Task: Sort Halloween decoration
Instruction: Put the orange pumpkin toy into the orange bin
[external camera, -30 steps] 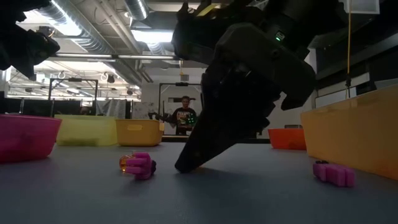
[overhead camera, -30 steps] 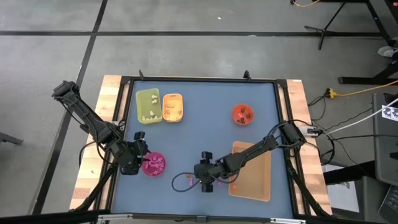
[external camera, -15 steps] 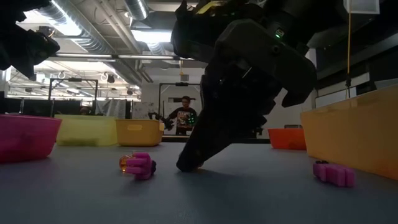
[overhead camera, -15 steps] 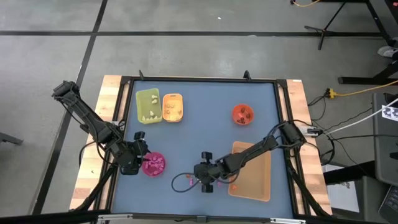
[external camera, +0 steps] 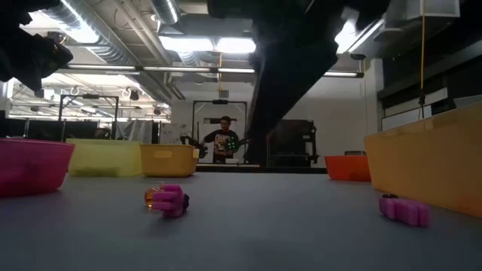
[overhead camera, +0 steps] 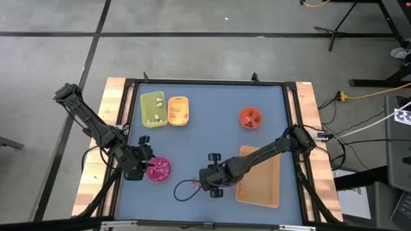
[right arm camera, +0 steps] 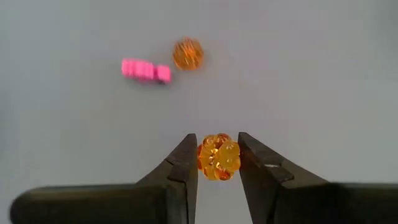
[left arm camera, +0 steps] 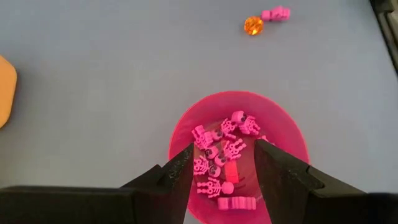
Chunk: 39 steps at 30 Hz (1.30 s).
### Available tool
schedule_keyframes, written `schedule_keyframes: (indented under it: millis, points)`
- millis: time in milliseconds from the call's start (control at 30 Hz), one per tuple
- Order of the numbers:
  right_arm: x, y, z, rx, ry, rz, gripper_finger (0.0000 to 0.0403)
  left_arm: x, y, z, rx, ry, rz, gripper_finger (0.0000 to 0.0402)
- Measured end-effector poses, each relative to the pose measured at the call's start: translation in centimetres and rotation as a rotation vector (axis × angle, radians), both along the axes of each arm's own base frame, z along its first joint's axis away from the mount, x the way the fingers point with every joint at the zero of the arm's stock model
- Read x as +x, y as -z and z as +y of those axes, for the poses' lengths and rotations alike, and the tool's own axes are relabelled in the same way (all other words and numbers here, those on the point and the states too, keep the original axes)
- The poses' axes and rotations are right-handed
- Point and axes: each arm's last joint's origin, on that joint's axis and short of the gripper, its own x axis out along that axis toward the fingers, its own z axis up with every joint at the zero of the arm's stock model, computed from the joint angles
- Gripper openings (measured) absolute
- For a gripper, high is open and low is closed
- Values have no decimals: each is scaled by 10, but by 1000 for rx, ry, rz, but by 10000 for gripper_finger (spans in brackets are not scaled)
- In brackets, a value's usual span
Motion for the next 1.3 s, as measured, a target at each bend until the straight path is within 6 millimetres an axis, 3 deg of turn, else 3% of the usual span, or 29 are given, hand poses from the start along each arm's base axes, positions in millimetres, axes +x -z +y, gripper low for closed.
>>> schedule_keyframes:
  millis: [300,467,633,800,1100,1300]
  points:
    - [-5,-47,-2,-63,-16,106,95,4,-4,-4,-49,-1,-59,151]
    - [-15,-58,-5,-104,-20,195,93,6,-6,-5,-66,-2,-80,151]
    - [-34,-58,0,-199,-19,323,94,6,-6,-5,-68,-2,-82,151]
    - [-59,-60,12,-271,89,431,94,6,-6,-5,-68,-3,-84,151]
    - [-90,-48,48,-305,157,450,95,9,-10,-6,-73,-34,-148,151]
    - [-104,-37,58,-339,163,469,95,14,-16,-7,-40,-88,-257,151]
